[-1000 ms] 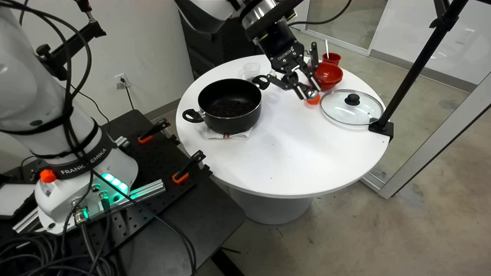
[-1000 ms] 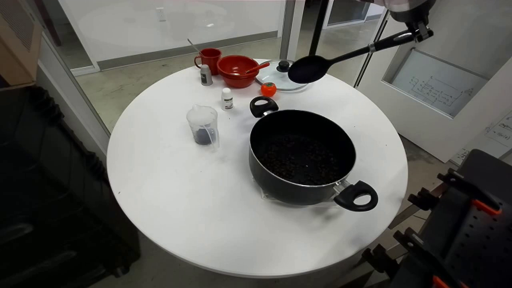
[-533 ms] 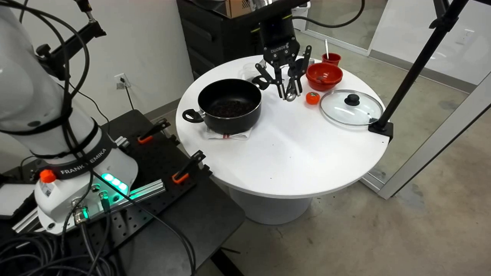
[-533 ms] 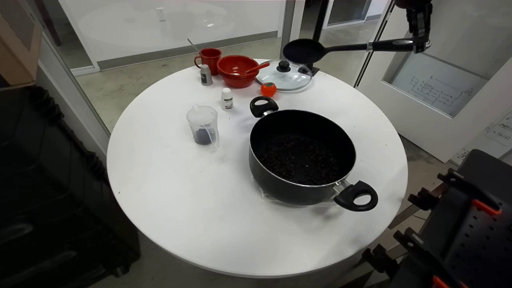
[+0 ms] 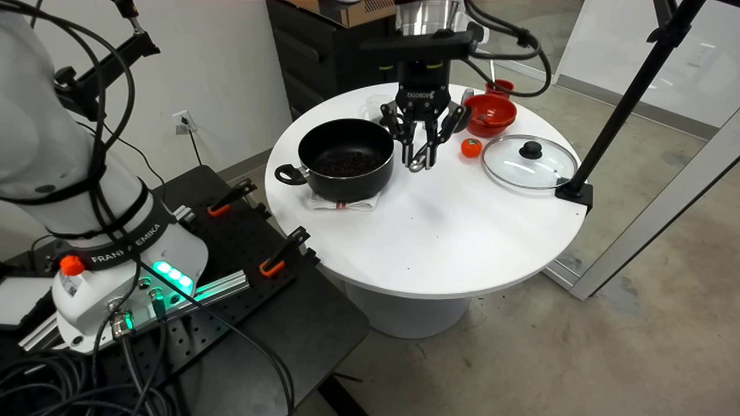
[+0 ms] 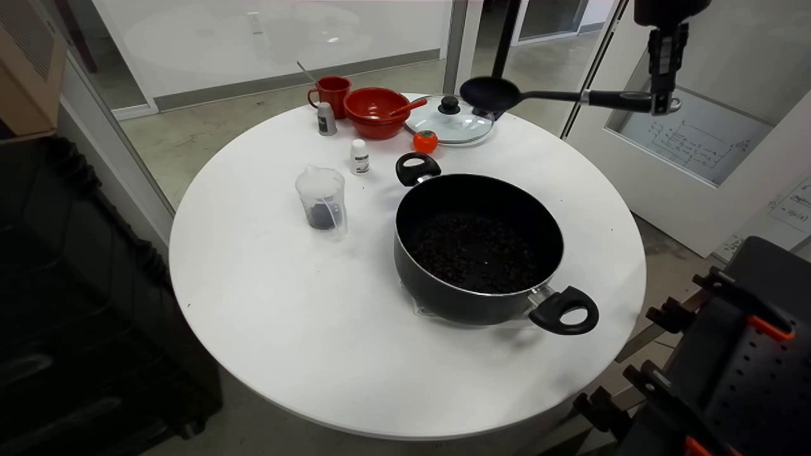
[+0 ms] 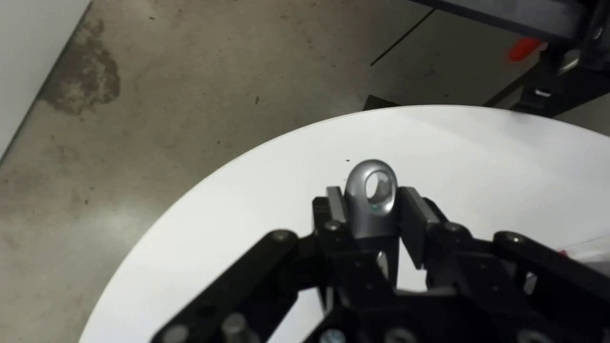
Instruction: Use the dishing spoon to mix in the pot
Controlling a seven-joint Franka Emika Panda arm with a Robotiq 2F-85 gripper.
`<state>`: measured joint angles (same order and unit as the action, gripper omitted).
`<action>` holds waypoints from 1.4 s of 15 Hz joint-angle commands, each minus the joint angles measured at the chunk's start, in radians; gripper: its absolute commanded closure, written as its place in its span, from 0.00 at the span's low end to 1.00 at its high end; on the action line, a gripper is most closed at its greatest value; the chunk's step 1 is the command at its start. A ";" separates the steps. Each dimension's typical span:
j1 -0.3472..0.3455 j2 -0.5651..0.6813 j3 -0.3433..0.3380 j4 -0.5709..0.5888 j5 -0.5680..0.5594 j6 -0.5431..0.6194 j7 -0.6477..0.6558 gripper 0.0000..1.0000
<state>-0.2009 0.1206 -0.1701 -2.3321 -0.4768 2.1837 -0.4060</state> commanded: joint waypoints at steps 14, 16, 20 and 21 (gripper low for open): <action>-0.046 0.099 -0.043 -0.027 -0.017 0.141 -0.177 0.92; -0.052 0.144 -0.050 -0.034 -0.078 0.157 -0.212 0.92; -0.052 0.235 -0.061 -0.035 -0.200 0.177 -0.192 0.92; -0.052 0.253 -0.063 -0.033 -0.226 0.181 -0.180 0.92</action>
<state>-0.2538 0.3181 -0.2212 -2.3744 -0.6270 2.3361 -0.5988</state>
